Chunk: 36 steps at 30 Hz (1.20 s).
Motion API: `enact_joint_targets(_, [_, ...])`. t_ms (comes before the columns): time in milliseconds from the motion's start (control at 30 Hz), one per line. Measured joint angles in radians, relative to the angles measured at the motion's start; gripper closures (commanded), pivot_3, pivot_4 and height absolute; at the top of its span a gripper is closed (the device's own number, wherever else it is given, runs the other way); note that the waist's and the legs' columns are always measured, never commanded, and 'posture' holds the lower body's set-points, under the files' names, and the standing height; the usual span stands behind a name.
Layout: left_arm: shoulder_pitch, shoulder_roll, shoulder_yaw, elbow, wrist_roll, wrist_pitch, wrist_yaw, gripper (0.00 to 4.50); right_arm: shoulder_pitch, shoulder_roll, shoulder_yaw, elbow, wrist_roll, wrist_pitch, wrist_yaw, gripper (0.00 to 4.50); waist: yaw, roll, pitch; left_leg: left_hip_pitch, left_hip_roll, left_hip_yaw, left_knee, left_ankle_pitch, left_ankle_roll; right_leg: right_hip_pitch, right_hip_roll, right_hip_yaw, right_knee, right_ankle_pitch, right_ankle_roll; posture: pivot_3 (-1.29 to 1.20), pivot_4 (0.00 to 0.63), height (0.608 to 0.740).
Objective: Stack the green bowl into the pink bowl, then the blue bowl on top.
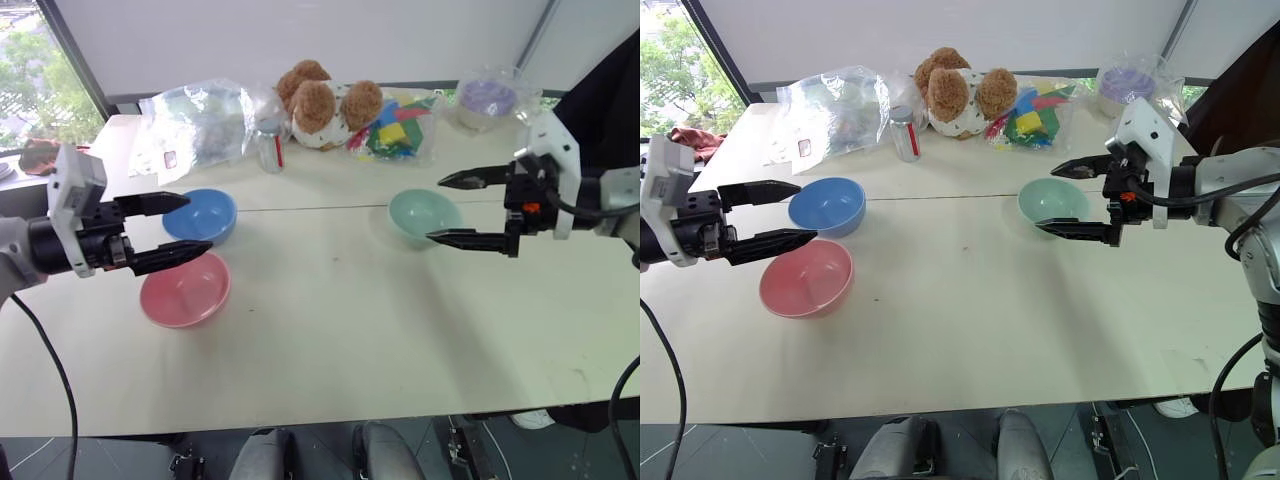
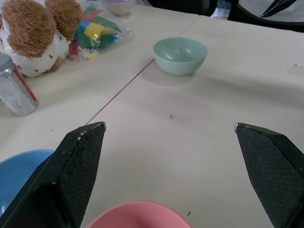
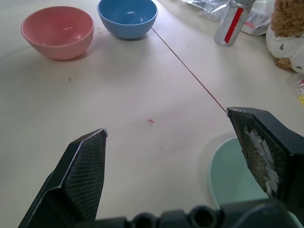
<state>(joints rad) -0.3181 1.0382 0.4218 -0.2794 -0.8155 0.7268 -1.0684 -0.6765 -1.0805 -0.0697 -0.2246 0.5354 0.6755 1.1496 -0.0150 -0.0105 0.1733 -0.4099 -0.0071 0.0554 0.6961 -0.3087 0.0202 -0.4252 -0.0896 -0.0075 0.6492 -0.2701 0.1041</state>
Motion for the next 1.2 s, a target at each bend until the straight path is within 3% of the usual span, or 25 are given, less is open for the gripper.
enact_joint_targets(767, [-0.005, 0.020, -0.007, -0.022, -0.016, 0.006, 0.010, 0.00, -0.003, 0.010, 0.016, 0.014, -0.012, -0.006, 0.007, 0.10, -0.001, 0.000, 0.000, 0.000, 0.000, 0.000, 0.000, 0.000, 0.000, 0.000, 0.000, 0.000, 0.000, 0.000, 0.000, 0.00, 0.150, 0.740])
enact_joint_targets(933, [0.143, 0.105, -0.024, -0.047, 0.113, -0.092, -0.081, 0.00, -0.016, 0.032, 0.028, 0.019, -0.021, -0.011, 0.008, 0.10, -0.006, 0.000, 0.000, 0.000, 0.000, 0.001, -0.003, 0.000, -0.001, -0.001, 0.000, 0.000, -0.001, 0.000, 0.000, 0.00, 0.150, 0.740])
enact_joint_targets(1200, [0.348, 0.160, -0.039, -0.043, 0.319, -0.303, -0.220, 0.00, -0.018, 0.059, 0.055, 0.033, -0.040, -0.036, 0.007, 0.10, -0.003, 0.001, 0.000, 0.000, -0.001, 0.001, -0.006, 0.000, -0.001, -0.002, -0.001, 0.000, -0.003, 0.000, -0.001, 0.00, 0.150, 0.740])
